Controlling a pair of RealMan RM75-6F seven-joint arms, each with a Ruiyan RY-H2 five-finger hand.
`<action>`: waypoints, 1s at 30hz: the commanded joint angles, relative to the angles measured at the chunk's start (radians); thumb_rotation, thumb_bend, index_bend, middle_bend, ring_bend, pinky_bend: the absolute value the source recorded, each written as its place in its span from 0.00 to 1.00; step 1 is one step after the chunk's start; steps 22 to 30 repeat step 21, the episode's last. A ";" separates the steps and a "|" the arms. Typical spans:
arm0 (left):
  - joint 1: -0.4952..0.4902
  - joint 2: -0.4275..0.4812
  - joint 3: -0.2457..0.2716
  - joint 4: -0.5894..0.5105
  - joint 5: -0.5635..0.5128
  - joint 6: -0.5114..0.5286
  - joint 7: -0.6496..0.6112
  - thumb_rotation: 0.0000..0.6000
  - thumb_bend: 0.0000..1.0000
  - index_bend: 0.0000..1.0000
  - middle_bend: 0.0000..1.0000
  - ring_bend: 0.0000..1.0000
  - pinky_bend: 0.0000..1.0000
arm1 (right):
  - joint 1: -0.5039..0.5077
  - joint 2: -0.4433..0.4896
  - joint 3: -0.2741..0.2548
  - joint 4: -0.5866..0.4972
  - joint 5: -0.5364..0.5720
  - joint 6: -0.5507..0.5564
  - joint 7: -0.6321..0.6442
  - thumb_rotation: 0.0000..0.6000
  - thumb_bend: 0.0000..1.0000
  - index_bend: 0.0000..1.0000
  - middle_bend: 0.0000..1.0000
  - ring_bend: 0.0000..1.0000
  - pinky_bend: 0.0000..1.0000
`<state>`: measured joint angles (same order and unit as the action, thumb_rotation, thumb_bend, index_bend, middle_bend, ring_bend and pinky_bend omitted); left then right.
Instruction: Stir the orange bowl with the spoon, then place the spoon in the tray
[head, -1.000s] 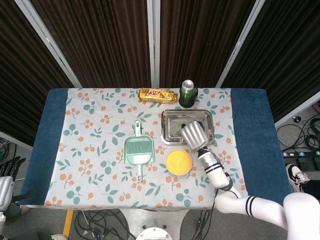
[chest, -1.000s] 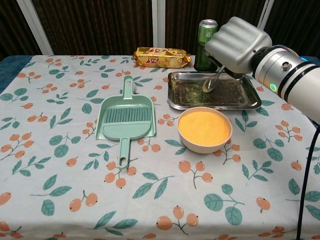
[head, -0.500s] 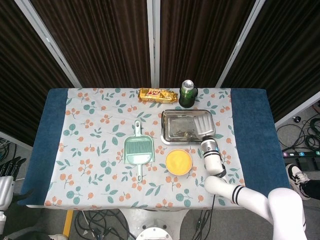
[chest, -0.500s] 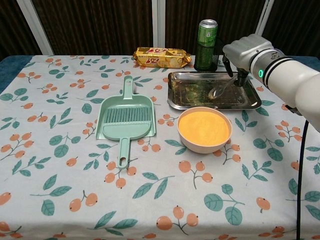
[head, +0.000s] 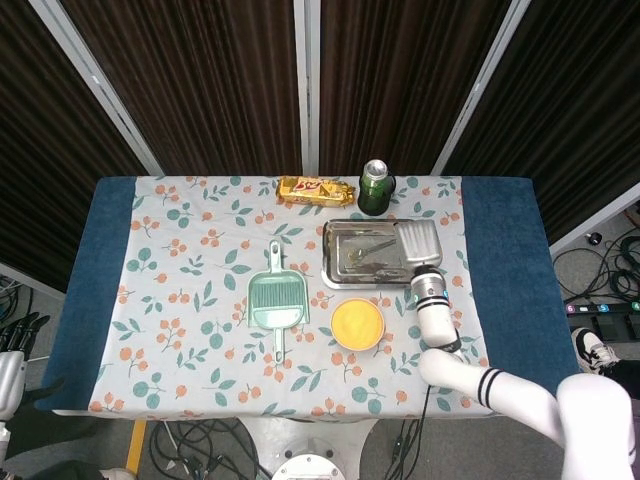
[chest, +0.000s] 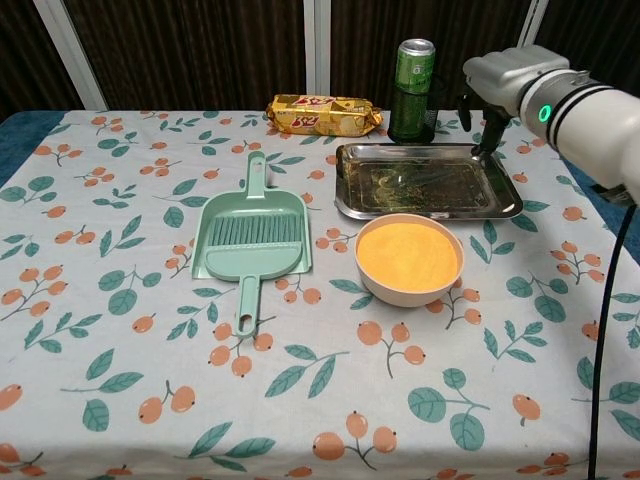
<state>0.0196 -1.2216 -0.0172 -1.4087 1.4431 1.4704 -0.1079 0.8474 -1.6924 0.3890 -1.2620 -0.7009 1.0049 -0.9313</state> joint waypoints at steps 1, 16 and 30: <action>-0.002 -0.002 -0.001 0.004 0.001 -0.001 -0.004 1.00 0.14 0.18 0.18 0.12 0.14 | -0.145 0.205 -0.054 -0.262 -0.093 0.082 0.140 1.00 0.17 0.50 0.91 0.91 0.93; -0.019 -0.006 -0.002 -0.014 0.020 -0.001 0.008 1.00 0.14 0.18 0.18 0.12 0.14 | -0.607 0.620 -0.356 -0.545 -0.623 0.290 0.840 1.00 0.19 0.15 0.11 0.04 0.19; -0.015 -0.011 -0.006 -0.021 0.019 0.016 0.026 1.00 0.14 0.18 0.18 0.12 0.14 | -0.717 0.591 -0.399 -0.480 -0.763 0.476 0.922 1.00 0.19 0.11 0.10 0.02 0.15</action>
